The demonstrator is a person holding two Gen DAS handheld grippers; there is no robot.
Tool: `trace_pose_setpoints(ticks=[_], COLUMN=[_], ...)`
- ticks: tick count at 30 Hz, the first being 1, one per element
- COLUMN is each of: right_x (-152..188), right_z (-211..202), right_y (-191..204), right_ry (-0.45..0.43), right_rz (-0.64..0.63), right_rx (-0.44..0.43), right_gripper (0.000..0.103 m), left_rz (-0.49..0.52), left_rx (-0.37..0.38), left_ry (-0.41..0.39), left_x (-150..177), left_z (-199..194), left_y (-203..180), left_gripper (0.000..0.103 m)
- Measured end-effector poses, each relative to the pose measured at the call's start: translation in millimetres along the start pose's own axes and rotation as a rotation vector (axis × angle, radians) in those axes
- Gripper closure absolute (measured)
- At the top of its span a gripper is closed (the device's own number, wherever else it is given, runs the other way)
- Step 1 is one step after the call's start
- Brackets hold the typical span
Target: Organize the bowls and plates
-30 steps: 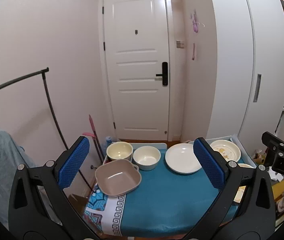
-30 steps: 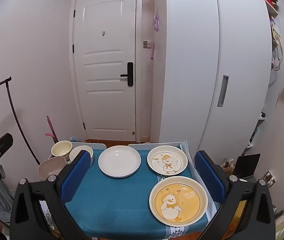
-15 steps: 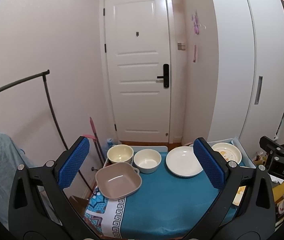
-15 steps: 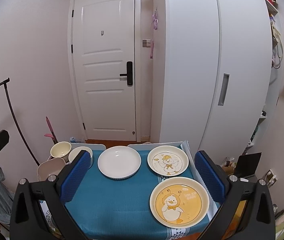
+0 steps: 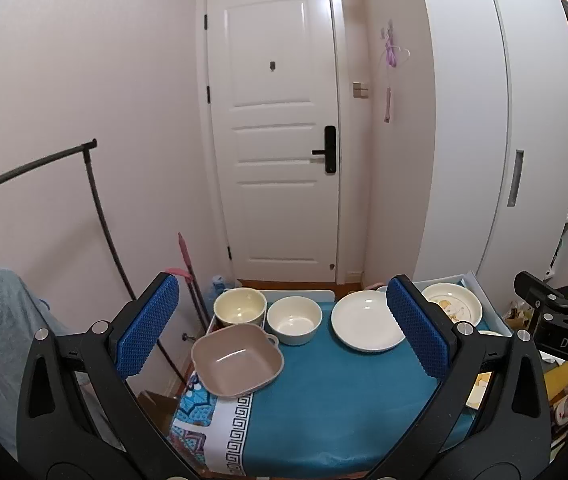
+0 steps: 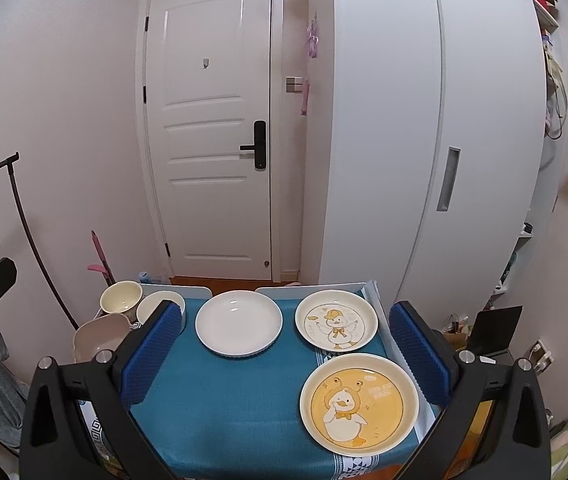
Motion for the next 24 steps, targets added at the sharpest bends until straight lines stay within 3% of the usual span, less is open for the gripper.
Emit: trace_pose_setpoints(ticks=[24], right_x=[-1.0], right_z=[0.6], right_y=[4.1], right_ry=[0.002], right_rz=[-0.013], right_rx=[-0.002], right_gripper=[0.000], left_rz=[-0.005], left_rx=[0.014], left_ry=[-0.003], left_x=[-0.2], left_z=[1.0], left_y=[2.7], left_gripper=[0.000])
Point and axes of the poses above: each gripper's, at about its wrist camera, not at the fingertips, and z roughly the way its jaws point, y to its left, x to its underside, the point moved 9 cm from there along z, roughly the way its jaws point, and after that the axes turned 1 degree about -y, right-handed, at the moved point
